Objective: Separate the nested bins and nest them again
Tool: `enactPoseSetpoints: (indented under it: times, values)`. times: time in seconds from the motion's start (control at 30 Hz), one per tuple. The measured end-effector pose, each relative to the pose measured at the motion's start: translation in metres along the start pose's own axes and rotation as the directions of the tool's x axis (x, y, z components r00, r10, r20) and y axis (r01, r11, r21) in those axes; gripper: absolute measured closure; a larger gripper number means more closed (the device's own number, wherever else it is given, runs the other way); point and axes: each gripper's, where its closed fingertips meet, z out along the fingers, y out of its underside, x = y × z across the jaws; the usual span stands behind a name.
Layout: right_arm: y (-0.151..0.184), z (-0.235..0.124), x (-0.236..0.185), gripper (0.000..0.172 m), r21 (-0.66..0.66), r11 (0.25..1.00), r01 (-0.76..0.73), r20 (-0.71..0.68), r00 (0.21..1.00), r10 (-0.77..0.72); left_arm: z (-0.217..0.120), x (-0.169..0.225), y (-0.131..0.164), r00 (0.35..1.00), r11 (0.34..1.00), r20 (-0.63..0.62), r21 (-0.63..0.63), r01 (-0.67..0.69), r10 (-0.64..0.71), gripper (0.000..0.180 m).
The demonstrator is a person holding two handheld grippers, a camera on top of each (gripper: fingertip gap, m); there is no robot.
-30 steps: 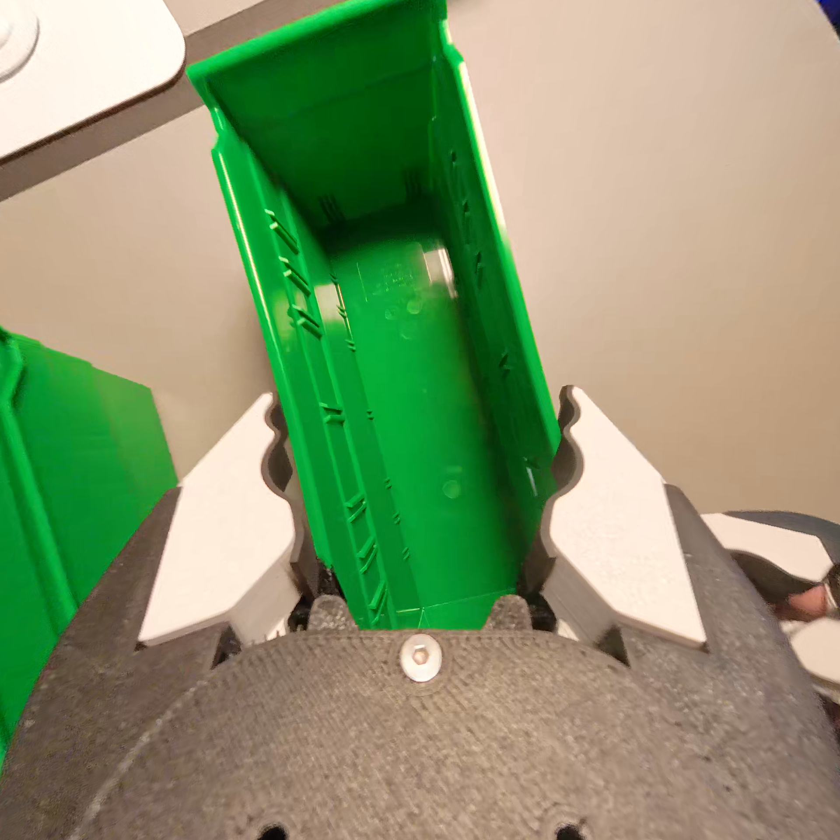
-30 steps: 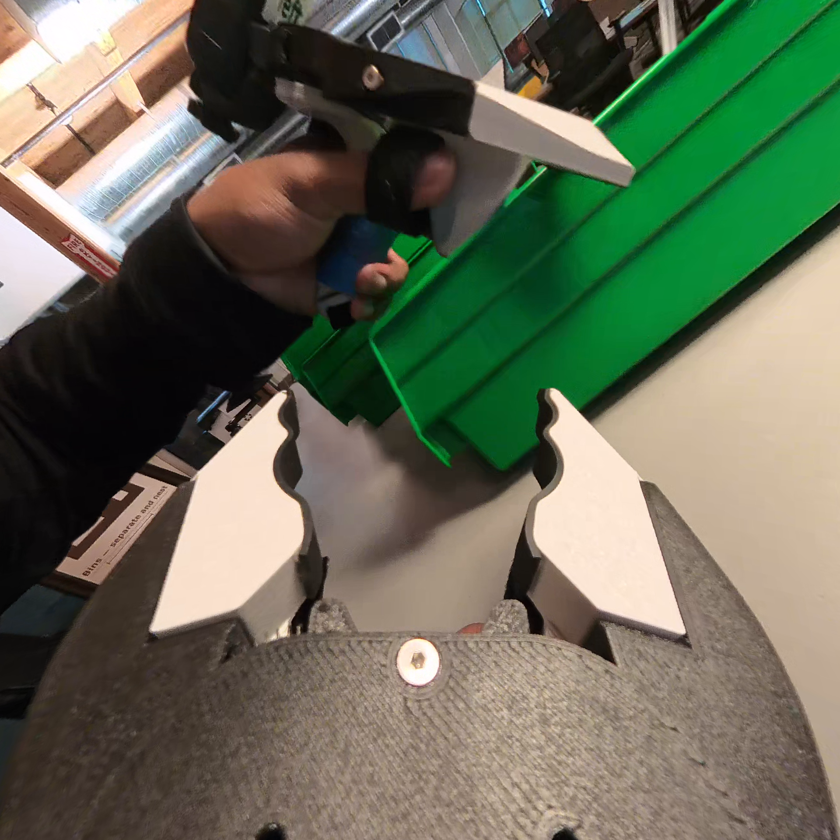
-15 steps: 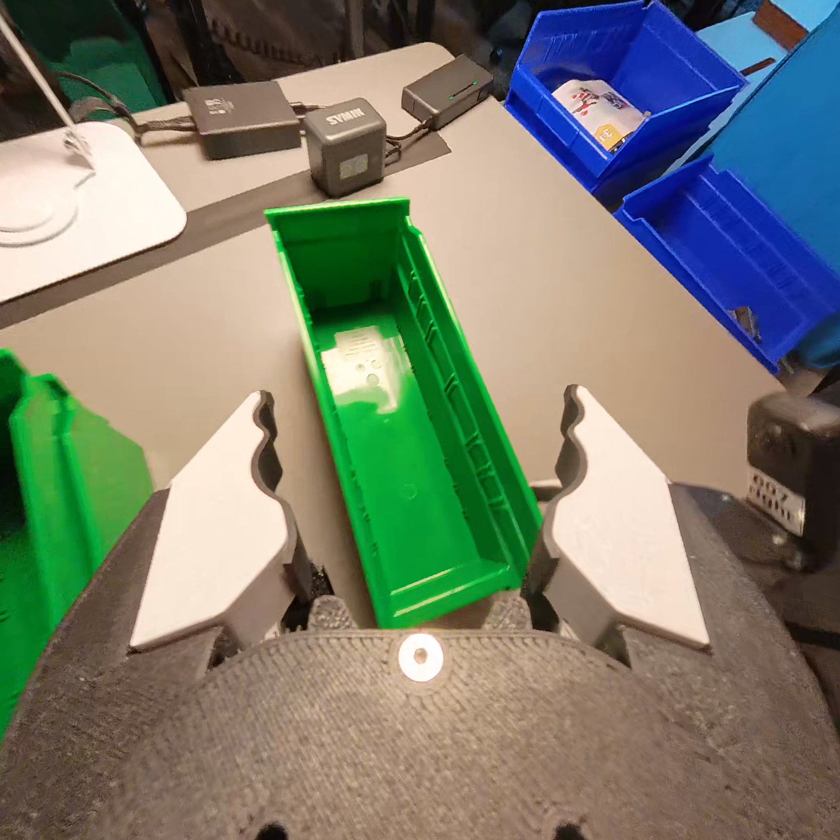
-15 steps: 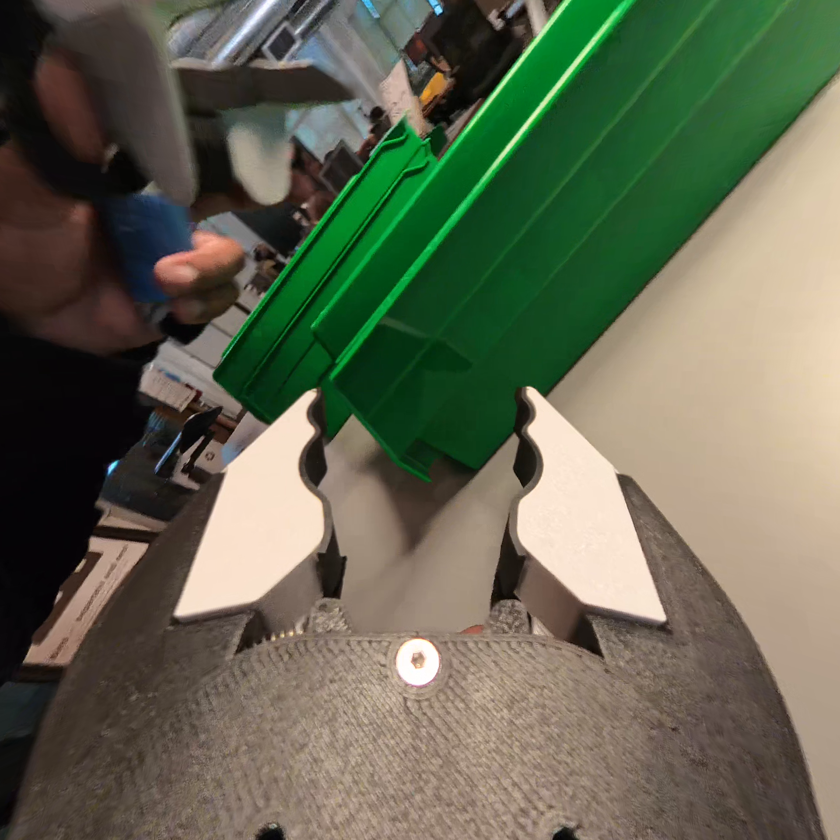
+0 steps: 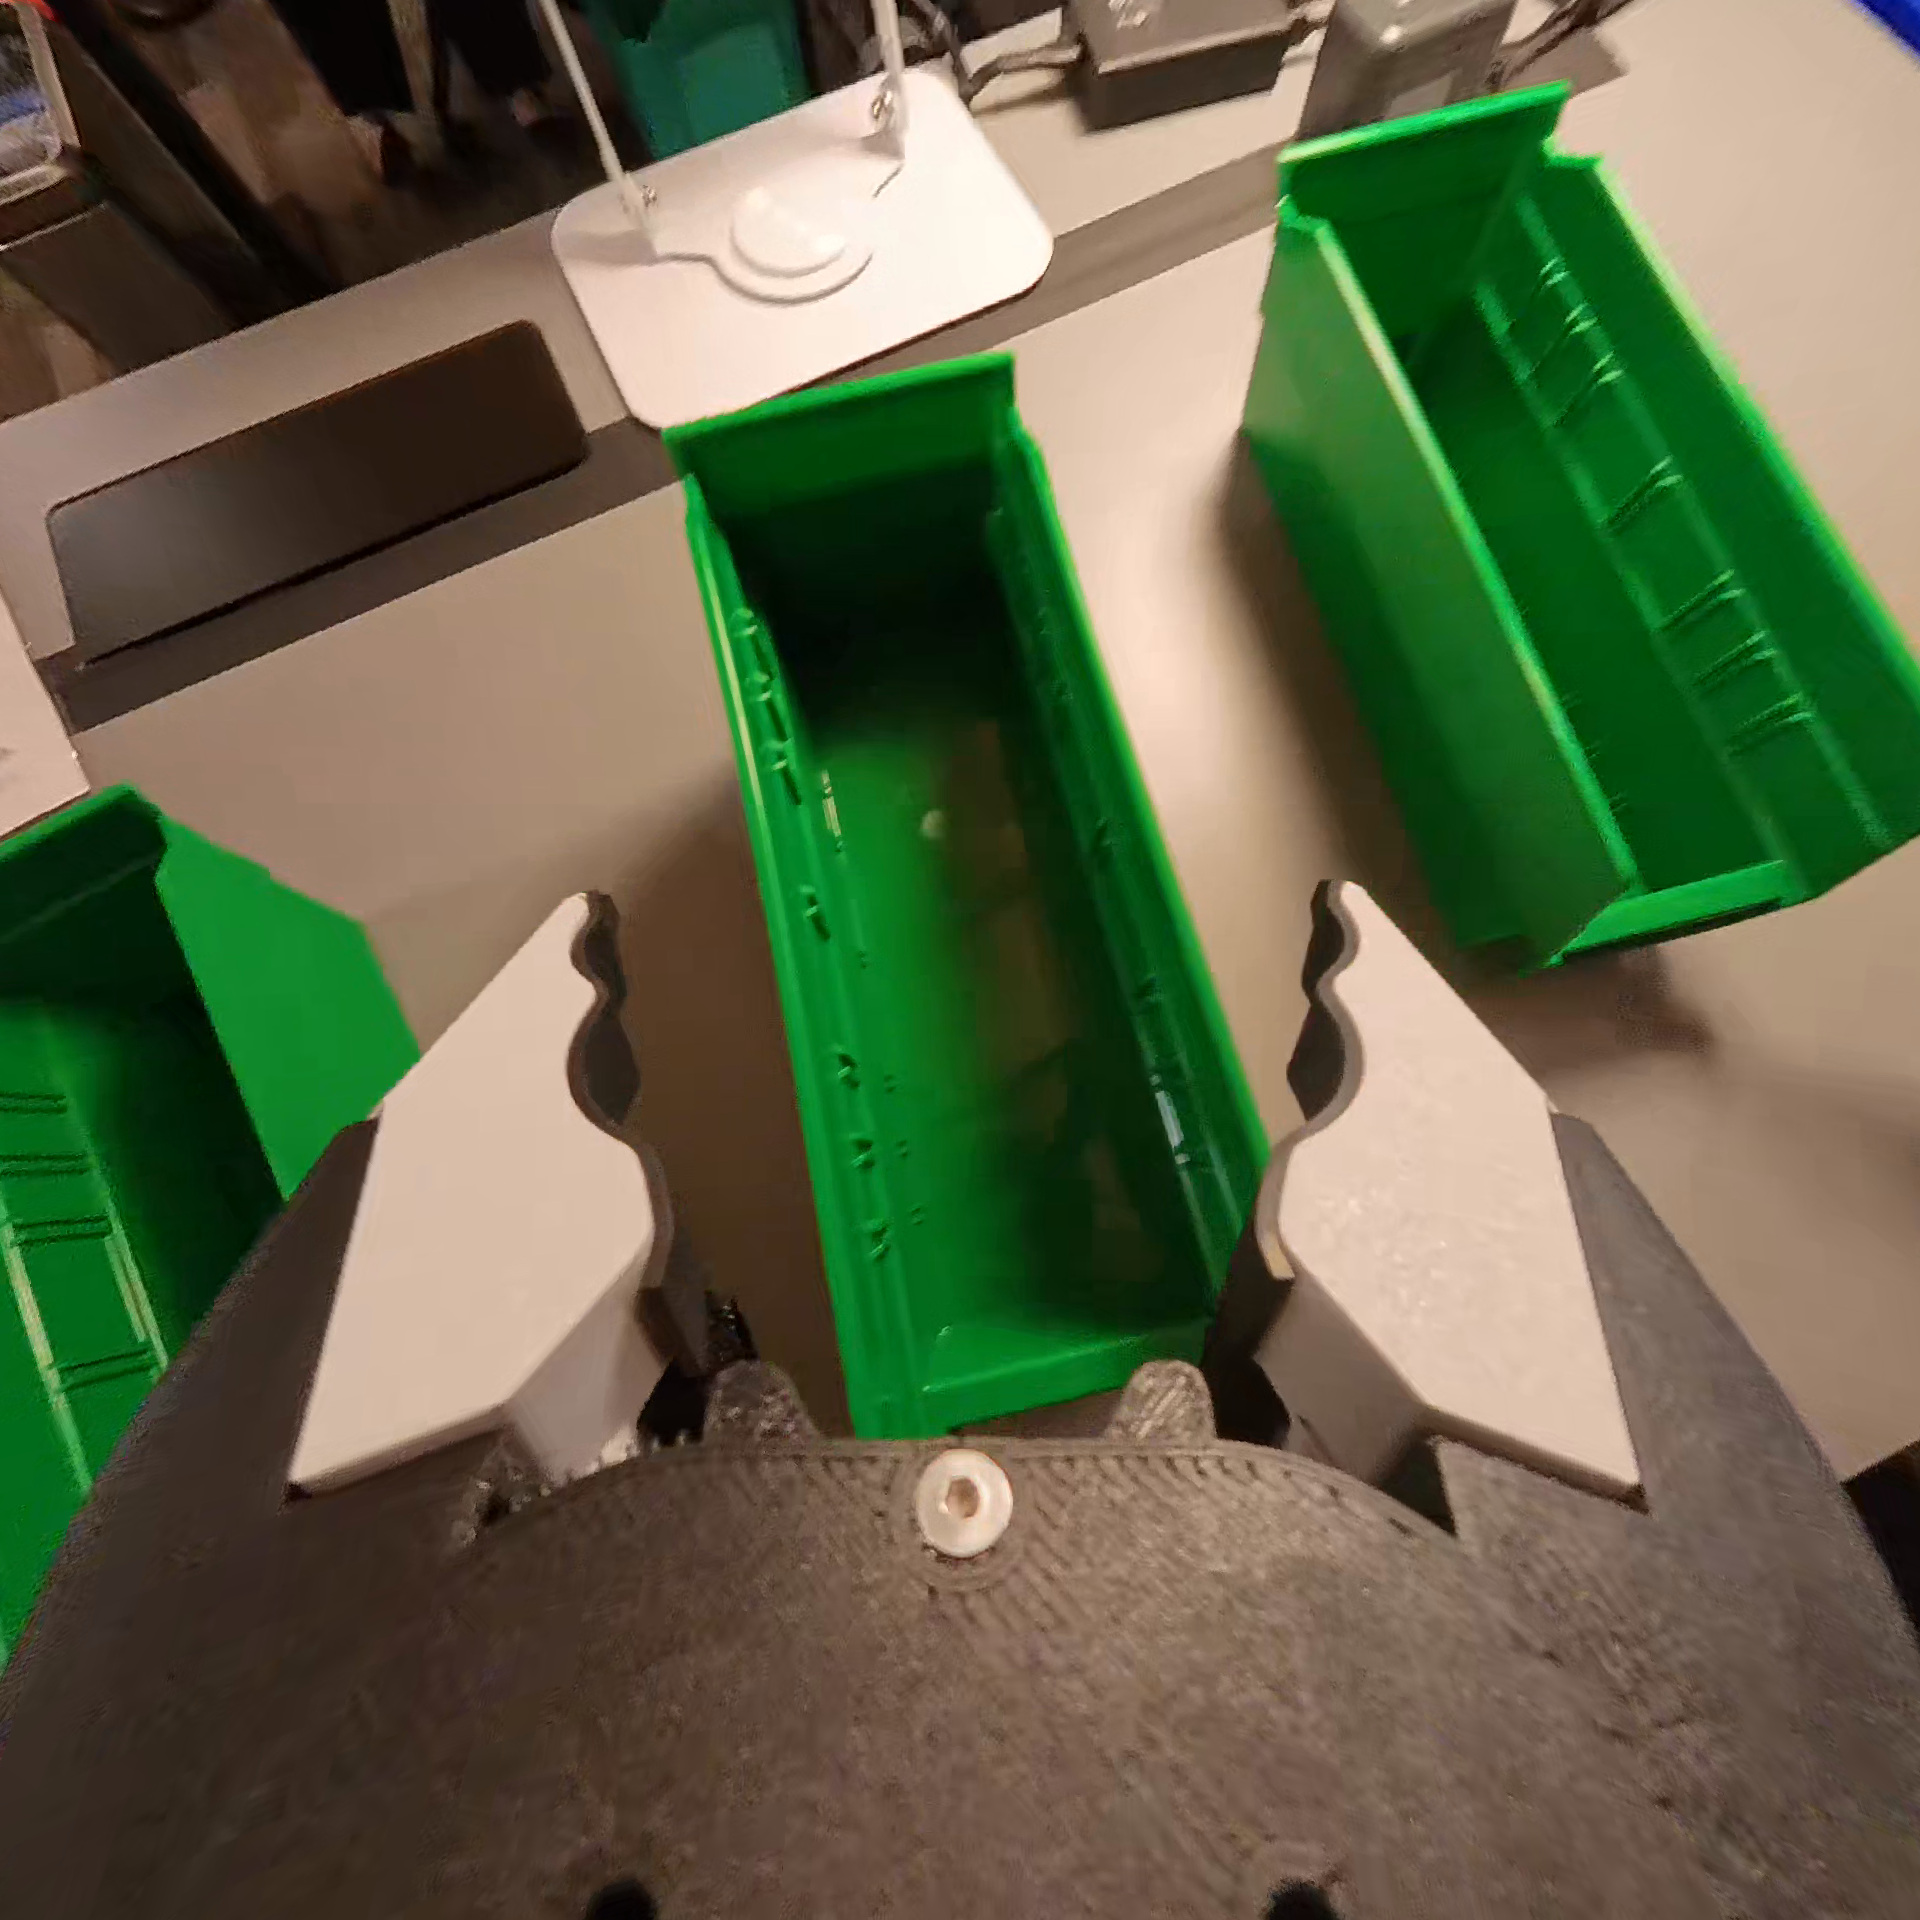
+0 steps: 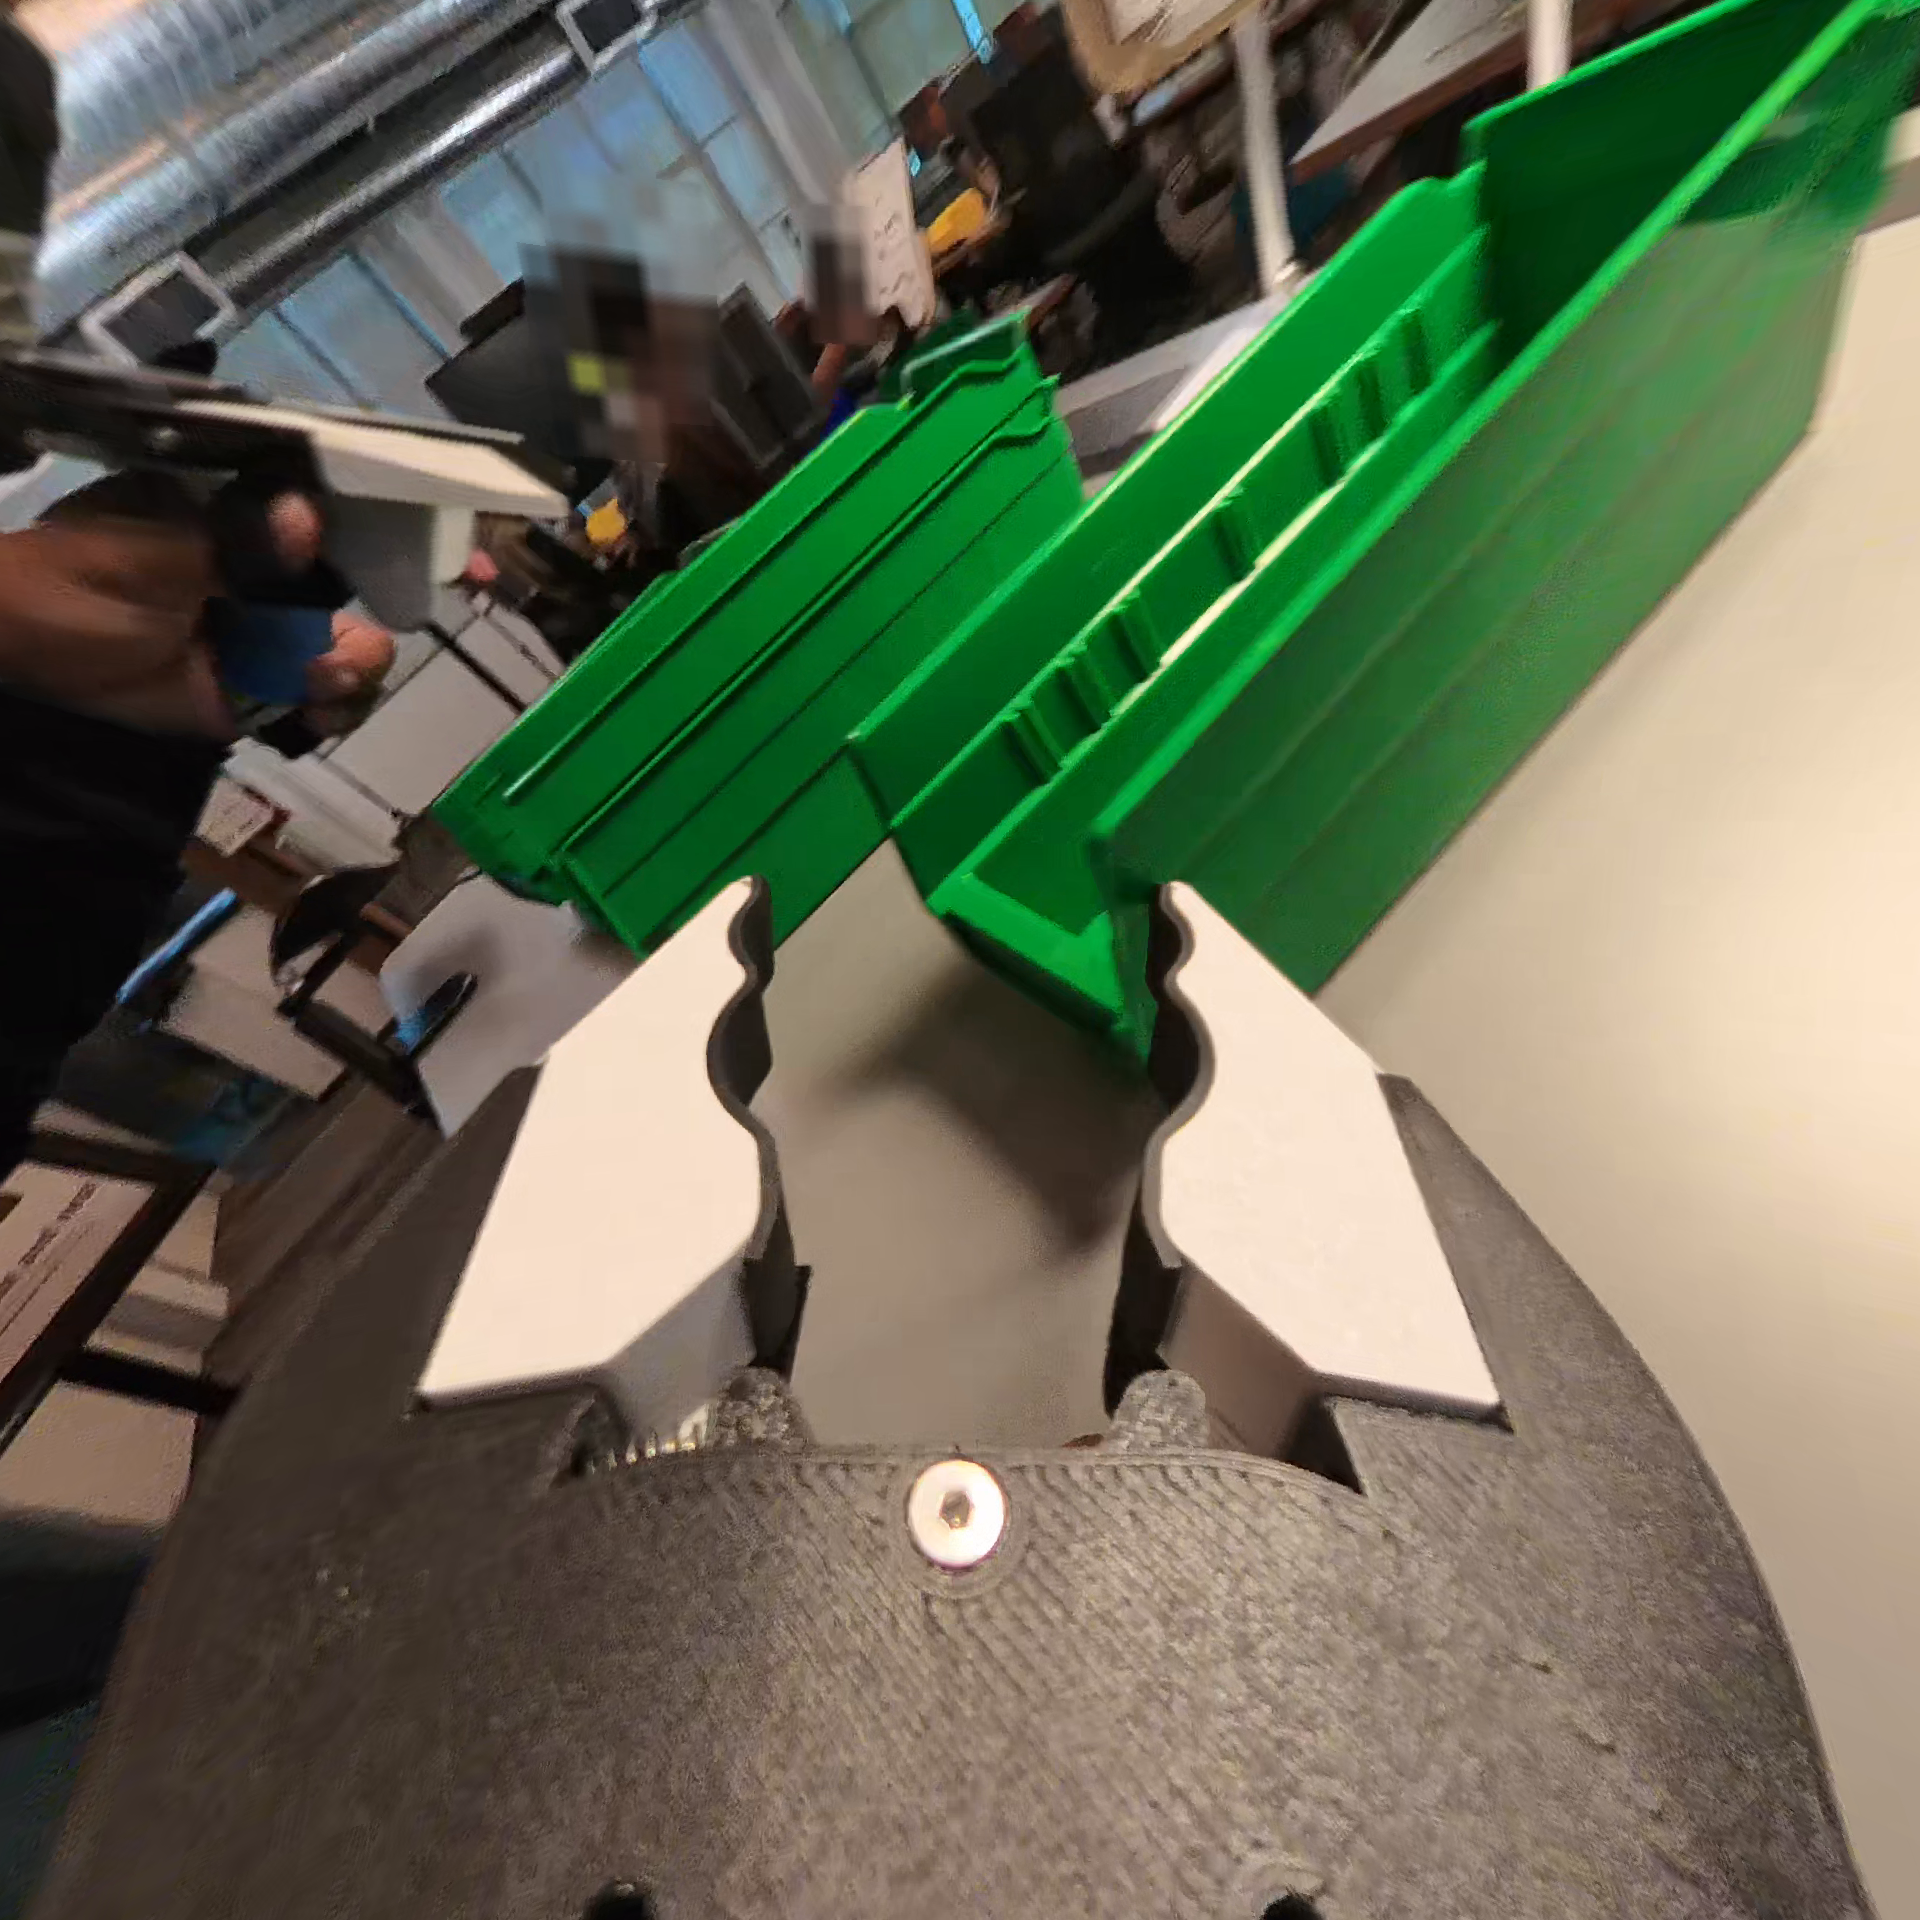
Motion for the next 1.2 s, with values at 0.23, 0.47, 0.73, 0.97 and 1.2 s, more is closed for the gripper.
enactPoseSetpoints:
  times: [0.23,0.47,0.73,0.97,1.2]
  values:
    - [0.017,0.015,-0.036,0.091,-0.109,0.982,0.153,-0.147,0.975,-0.168,0.023,0.001,0.015,0.999,0.998,-0.021,-0.056,-0.037,0.036,0.047]
    - [0.033,0.031,0.019,0.084,-0.135,0.987,0.089,-0.296,0.947,-0.126,0.041,0.01,0.016,0.998,0.995,-0.045,-0.083,-0.058,0.054,0.047]
    - [0.018,-0.004,0.069,0.092,-0.036,0.999,0.001,-0.396,0.918,-0.016,0.044,0.005,0.018,0.998,0.992,-0.012,-0.11,-0.061,0.06,0.047]
    - [0.021,0.009,0.024,0.091,-0.064,0.997,0.039,-0.31,0.949,-0.057,0.053,0.008,0.023,0.997,0.985,0.003,-0.156,-0.08,0.081,0.046]
    - [0.036,0.029,0.004,0.089,-0.128,0.985,0.111,-0.325,0.934,-0.148,0.065,0.005,0.033,0.996,0.974,0.006,-0.212,-0.082,0.086,0.046]
